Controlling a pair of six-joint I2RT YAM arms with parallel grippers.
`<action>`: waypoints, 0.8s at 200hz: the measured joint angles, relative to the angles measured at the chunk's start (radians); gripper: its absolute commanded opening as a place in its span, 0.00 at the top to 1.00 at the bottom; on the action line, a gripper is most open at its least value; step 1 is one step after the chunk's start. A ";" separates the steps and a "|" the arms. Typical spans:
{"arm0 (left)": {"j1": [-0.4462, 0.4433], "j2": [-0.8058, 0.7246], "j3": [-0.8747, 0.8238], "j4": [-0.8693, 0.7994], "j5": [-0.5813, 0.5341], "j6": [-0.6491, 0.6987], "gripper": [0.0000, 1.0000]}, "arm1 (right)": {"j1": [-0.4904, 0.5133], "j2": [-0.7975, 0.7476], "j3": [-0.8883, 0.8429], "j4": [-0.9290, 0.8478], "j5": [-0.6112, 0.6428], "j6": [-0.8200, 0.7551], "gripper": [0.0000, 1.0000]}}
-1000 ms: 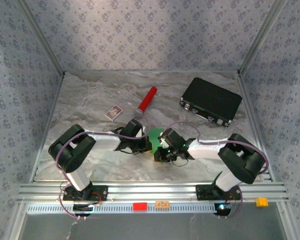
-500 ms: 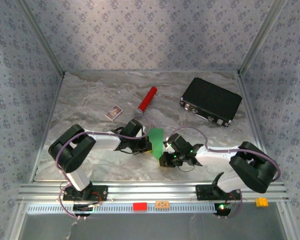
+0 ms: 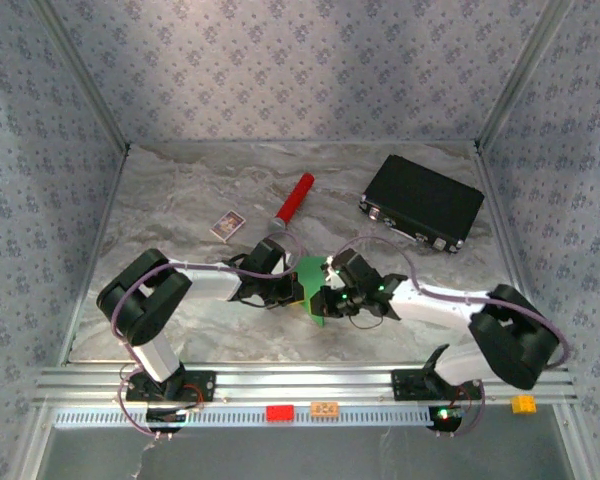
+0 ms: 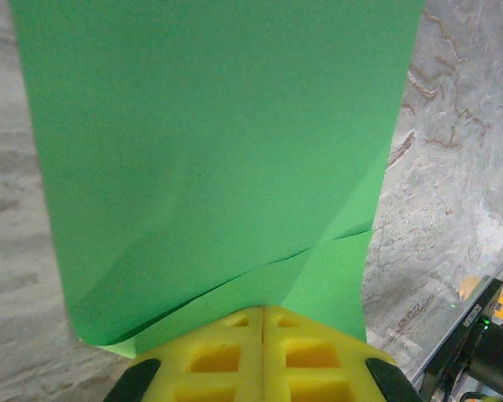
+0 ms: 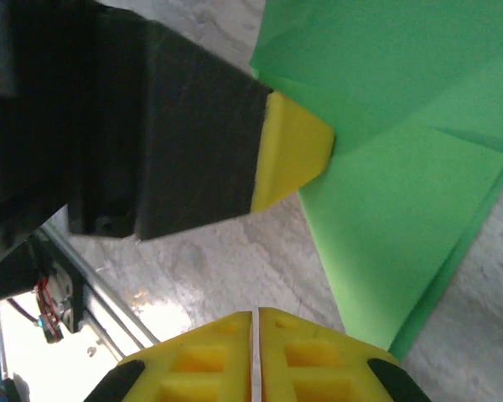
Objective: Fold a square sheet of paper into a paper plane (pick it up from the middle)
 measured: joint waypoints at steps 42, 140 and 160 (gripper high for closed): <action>0.000 0.000 0.000 0.000 0.000 0.003 1.00 | 0.002 0.109 0.021 0.010 0.004 -0.001 0.88; 0.000 -0.021 0.024 -0.046 -0.037 0.023 0.87 | -0.014 0.122 -0.062 0.126 -0.001 0.045 0.95; 0.000 -0.060 0.032 -0.067 -0.050 0.029 0.88 | -0.014 0.122 -0.062 0.127 -0.001 0.053 0.96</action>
